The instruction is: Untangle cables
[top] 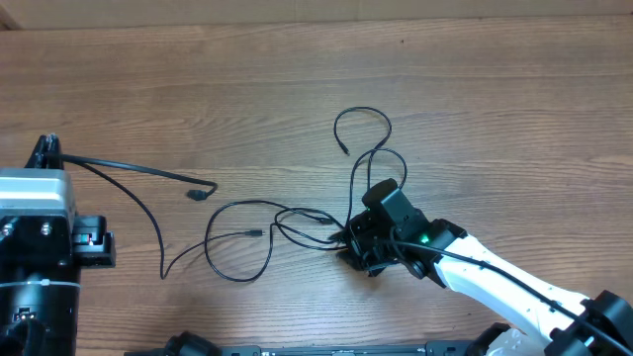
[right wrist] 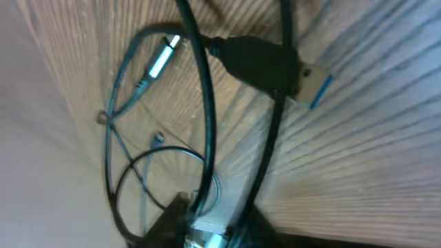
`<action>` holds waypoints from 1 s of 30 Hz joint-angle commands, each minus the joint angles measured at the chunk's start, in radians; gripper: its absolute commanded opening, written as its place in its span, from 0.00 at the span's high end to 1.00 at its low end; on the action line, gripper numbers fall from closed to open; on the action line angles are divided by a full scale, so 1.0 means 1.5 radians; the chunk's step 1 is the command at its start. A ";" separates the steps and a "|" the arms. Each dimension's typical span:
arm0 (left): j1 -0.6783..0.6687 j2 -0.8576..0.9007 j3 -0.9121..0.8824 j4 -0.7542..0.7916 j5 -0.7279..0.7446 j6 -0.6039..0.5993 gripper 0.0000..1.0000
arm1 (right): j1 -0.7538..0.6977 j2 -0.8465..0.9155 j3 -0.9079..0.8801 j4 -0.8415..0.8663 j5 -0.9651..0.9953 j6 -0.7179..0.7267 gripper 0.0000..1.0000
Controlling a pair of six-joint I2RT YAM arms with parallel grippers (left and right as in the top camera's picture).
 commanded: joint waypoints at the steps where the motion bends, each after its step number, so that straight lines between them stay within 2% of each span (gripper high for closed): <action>1: 0.001 0.000 -0.001 0.003 -0.002 -0.009 0.96 | 0.004 0.003 -0.001 0.014 0.004 -0.001 0.96; 2: 0.001 0.000 -0.002 0.002 -0.002 -0.009 0.96 | 0.004 0.003 -0.001 0.017 0.008 -0.006 0.96; 7: 0.001 0.000 -0.003 -0.003 -0.002 -0.009 0.96 | -0.019 -0.003 0.014 0.123 0.004 -0.193 0.96; 13: 0.001 0.002 -0.004 -0.002 0.007 -0.011 0.96 | -0.107 -0.042 0.131 0.094 -0.035 -0.390 0.96; 17: 0.001 0.011 -0.004 -0.004 0.039 -0.024 0.96 | -0.171 -0.063 0.299 -0.049 -0.036 -0.563 0.96; 20: 0.001 0.033 -0.004 -0.009 0.038 -0.024 0.96 | -0.209 -0.063 0.486 -0.248 0.041 -0.691 0.96; 25: 0.001 0.086 -0.004 -0.011 0.039 -0.029 0.96 | -0.251 -0.063 0.773 -0.494 0.252 -0.790 0.96; 28: 0.000 0.125 -0.004 -0.011 0.040 -0.056 0.96 | -0.284 -0.063 0.929 -0.565 0.329 -0.824 0.96; 30: 0.000 0.143 -0.004 -0.010 0.064 -0.059 0.96 | -0.304 -0.063 0.992 -0.582 0.353 -0.841 0.96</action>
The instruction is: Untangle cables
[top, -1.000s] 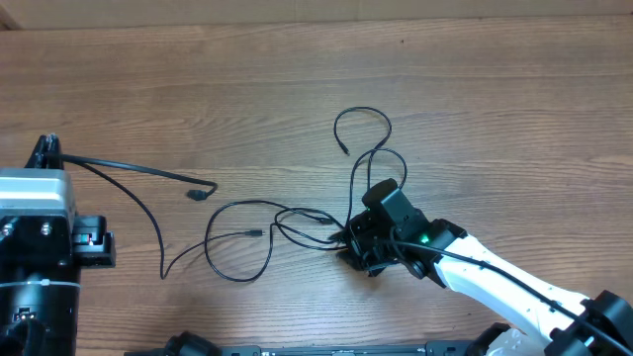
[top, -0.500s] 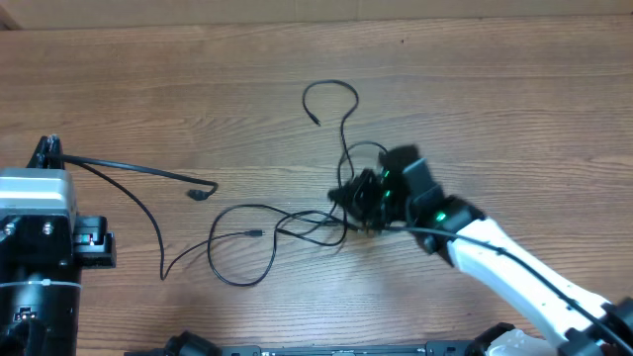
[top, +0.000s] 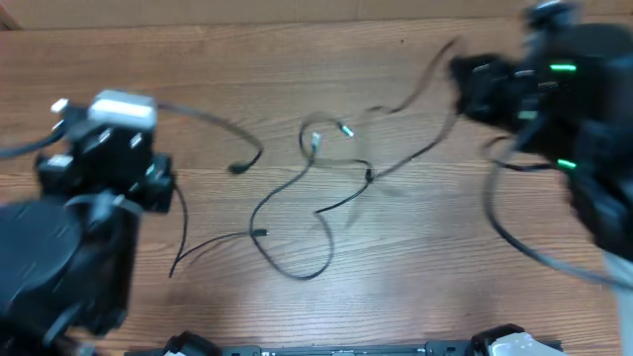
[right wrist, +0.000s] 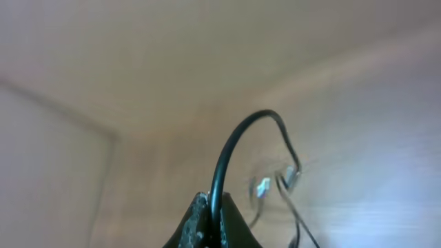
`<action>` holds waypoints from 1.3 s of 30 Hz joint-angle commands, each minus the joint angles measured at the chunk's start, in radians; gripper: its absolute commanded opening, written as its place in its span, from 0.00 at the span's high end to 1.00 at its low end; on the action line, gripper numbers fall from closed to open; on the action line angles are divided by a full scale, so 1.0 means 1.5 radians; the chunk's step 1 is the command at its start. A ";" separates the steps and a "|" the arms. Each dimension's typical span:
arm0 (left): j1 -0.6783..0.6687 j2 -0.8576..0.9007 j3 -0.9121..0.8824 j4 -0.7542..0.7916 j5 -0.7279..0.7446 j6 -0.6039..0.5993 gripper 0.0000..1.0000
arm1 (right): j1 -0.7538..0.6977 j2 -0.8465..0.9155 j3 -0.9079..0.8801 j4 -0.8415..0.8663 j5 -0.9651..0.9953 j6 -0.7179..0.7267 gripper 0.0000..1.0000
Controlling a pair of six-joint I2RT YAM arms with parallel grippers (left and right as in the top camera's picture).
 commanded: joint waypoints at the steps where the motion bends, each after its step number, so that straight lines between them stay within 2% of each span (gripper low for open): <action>1: 0.000 0.030 -0.002 0.007 0.055 -0.029 0.96 | -0.039 -0.013 0.127 -0.021 0.125 -0.077 0.96; 4: 0.000 0.047 -0.002 0.036 0.145 -0.036 0.96 | -0.076 -0.013 0.205 -0.031 0.201 -0.113 0.96; 11: 0.000 0.059 -0.002 0.050 0.271 -0.054 0.96 | -0.154 0.037 0.217 -0.020 0.376 -0.239 0.96; 16: 0.000 0.068 -0.002 0.046 0.304 -0.054 0.96 | -0.267 0.145 0.217 0.029 0.361 -0.241 0.96; 22: 0.000 0.068 -0.002 0.011 0.305 -0.054 0.96 | -0.386 0.289 0.217 0.118 0.198 -0.271 0.96; 27: 0.000 0.068 -0.002 -0.014 0.336 -0.054 0.96 | -0.432 0.383 0.217 0.193 0.195 -0.330 0.96; 34: 0.000 0.071 -0.002 -0.033 0.373 -0.054 0.94 | -0.484 0.541 0.217 0.342 0.195 -0.331 0.96; 39: 0.000 0.072 -0.002 -0.031 0.374 -0.055 0.92 | -0.492 0.626 0.217 0.356 0.194 -0.331 0.96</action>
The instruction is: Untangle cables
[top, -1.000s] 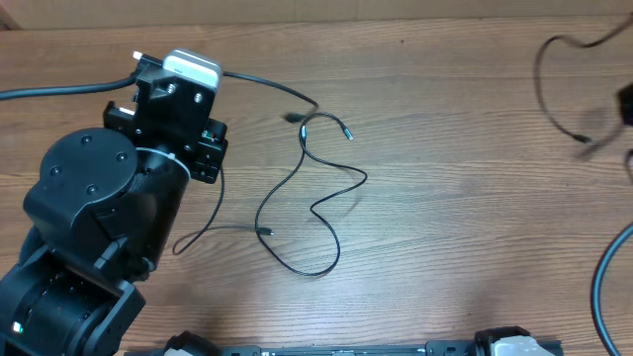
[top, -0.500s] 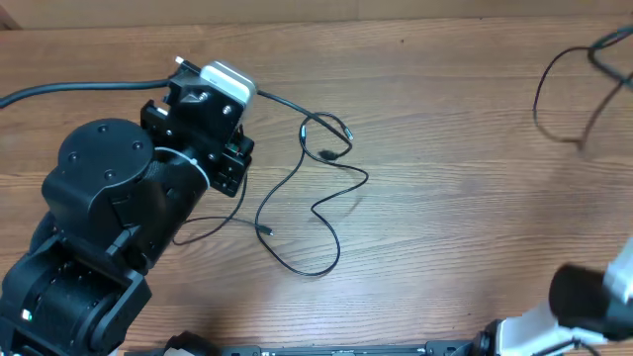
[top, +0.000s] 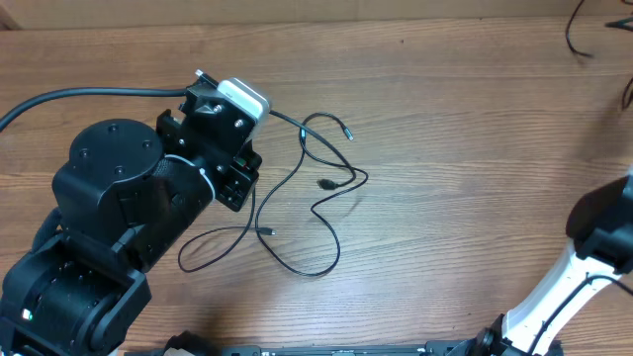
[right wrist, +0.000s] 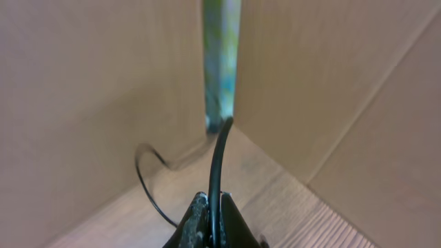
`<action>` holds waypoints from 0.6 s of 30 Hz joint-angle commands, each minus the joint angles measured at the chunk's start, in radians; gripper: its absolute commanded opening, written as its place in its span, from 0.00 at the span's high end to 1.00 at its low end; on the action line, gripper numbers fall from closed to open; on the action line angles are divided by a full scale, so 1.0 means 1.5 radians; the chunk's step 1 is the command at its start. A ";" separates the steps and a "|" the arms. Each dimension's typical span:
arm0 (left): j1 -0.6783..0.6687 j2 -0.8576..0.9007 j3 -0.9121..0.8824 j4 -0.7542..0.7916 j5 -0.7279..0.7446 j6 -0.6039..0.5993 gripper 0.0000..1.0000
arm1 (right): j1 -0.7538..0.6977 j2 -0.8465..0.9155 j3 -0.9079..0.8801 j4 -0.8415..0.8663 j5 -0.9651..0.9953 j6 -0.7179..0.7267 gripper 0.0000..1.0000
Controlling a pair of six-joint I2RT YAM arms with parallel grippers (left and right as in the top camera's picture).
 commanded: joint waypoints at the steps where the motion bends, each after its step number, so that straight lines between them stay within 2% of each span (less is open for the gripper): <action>1: 0.000 0.002 0.002 0.004 0.015 -0.012 0.91 | -0.004 0.059 0.006 0.008 -0.005 -0.005 0.96; 4: 0.000 0.002 0.002 0.007 0.014 -0.021 0.90 | -0.006 0.100 0.006 0.009 -0.004 -0.005 0.96; 5: 0.000 0.003 0.002 0.010 0.014 -0.022 0.90 | -0.007 0.116 0.005 0.005 -0.004 -0.005 0.21; 6: 0.000 0.003 0.002 0.012 0.014 -0.027 0.90 | -0.007 0.121 0.005 0.001 -0.004 -0.005 0.00; 11: 0.000 0.004 0.002 0.017 0.014 -0.029 0.88 | -0.005 0.081 0.027 -0.031 0.001 -0.005 0.00; 16: 0.000 0.003 0.002 0.021 0.014 -0.028 0.91 | 0.038 -0.056 0.038 -0.150 -0.003 -0.005 0.00; 18: 0.000 0.003 0.002 0.022 0.014 -0.028 0.94 | 0.061 -0.100 0.038 -0.195 -0.096 0.002 0.00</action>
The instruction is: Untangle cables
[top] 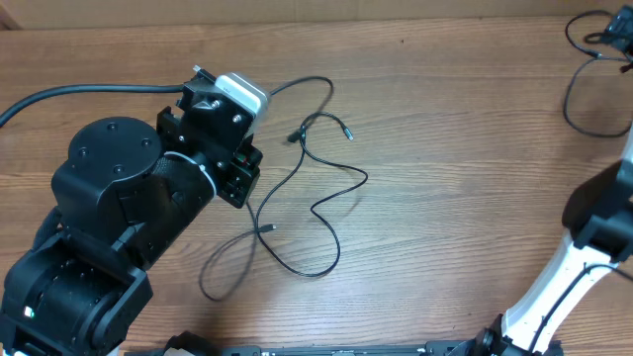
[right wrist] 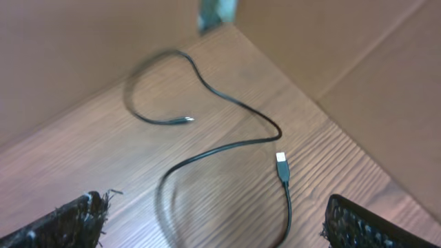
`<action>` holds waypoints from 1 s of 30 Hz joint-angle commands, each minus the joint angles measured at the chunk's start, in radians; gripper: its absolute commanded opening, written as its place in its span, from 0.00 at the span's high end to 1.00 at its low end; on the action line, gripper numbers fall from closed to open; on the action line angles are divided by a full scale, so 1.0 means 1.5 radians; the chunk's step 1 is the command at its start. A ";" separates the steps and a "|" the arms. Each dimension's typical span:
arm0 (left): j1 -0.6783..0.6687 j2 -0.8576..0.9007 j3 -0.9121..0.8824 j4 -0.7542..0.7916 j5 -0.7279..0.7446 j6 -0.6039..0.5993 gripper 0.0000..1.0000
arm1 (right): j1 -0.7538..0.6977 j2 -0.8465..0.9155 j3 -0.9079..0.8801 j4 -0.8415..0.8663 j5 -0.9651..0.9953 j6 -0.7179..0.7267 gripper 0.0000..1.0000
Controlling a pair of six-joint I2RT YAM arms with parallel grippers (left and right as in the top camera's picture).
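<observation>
Several thin black cables are on the wooden table. One (top: 584, 99) lies apart in the far right corner; in the right wrist view it (right wrist: 234, 145) curls flat with its USB plug (right wrist: 281, 164) bare. My right gripper (right wrist: 217, 227) hangs open above it, at the top right corner (top: 618, 35) of the overhead view. Another cable (top: 315, 87) arches out from my left gripper (top: 223, 99), which seems shut on it; its fingers are hidden under the wrist. A third cable (top: 331, 213) winds across the middle of the table.
Brown cardboard walls (right wrist: 331, 55) close off the table's far right corner. My bulky black left arm (top: 109, 218) covers the left side of the table. The white right arm link (top: 564, 287) rises at the lower right edge.
My right gripper was shut on a black cable held up in the far right corner. Now it is open and that cable lies flat on the table. The left-held cable arches higher.
All the cables lay tangled mid-table, my right gripper down on the knot and my left holding one cable at the left edge. Then both arms were up and apart, the tangle stretched. Then the right held one cable clear in the far right corner, and now it lies there released.
</observation>
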 commanded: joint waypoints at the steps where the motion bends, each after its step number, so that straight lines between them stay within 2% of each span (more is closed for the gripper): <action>1: 0.000 0.001 0.002 0.007 0.009 -0.009 0.95 | 0.049 -0.141 0.034 -0.052 -0.143 0.005 0.00; 4: 0.000 -0.005 0.002 0.006 0.003 -0.009 0.96 | 0.077 -0.172 0.033 -0.189 -0.340 0.024 0.00; 9: 0.000 -0.032 0.002 0.005 -0.031 -0.009 0.96 | 0.156 -0.175 0.033 -0.385 -0.365 0.108 0.00; 11: 0.000 -0.057 0.002 0.005 -0.065 -0.009 0.96 | 0.193 -0.175 0.033 -0.430 -0.360 0.135 0.00; 16: 0.000 -0.119 0.002 -0.020 -0.122 -0.009 0.96 | 0.289 -0.175 0.033 -0.477 -0.342 0.191 0.00; 22: 0.000 -0.168 0.002 -0.126 -0.227 -0.010 0.96 | 0.410 -0.175 0.004 -0.493 -0.295 0.303 0.00; 24: 0.000 -0.173 0.002 -0.154 -0.251 -0.013 0.75 | 0.445 -0.175 -0.021 -0.486 -0.295 0.334 0.00; 25: 0.000 -0.175 0.002 -0.171 -0.279 -0.021 0.41 | 0.477 -0.175 -0.062 -0.466 -0.295 0.362 0.00; 26: 0.000 -0.175 0.002 -0.178 -0.293 -0.022 0.17 | 0.490 -0.175 -0.082 -0.455 -0.295 0.372 0.00; 27: 0.000 -0.175 0.002 -0.192 -0.317 -0.022 0.00 | 0.517 -0.175 -0.134 -0.423 -0.296 0.388 0.00; 30: 0.000 -0.175 0.002 -0.213 -0.350 -0.022 0.00 | 0.564 -0.175 -0.243 -0.361 -0.313 0.411 0.00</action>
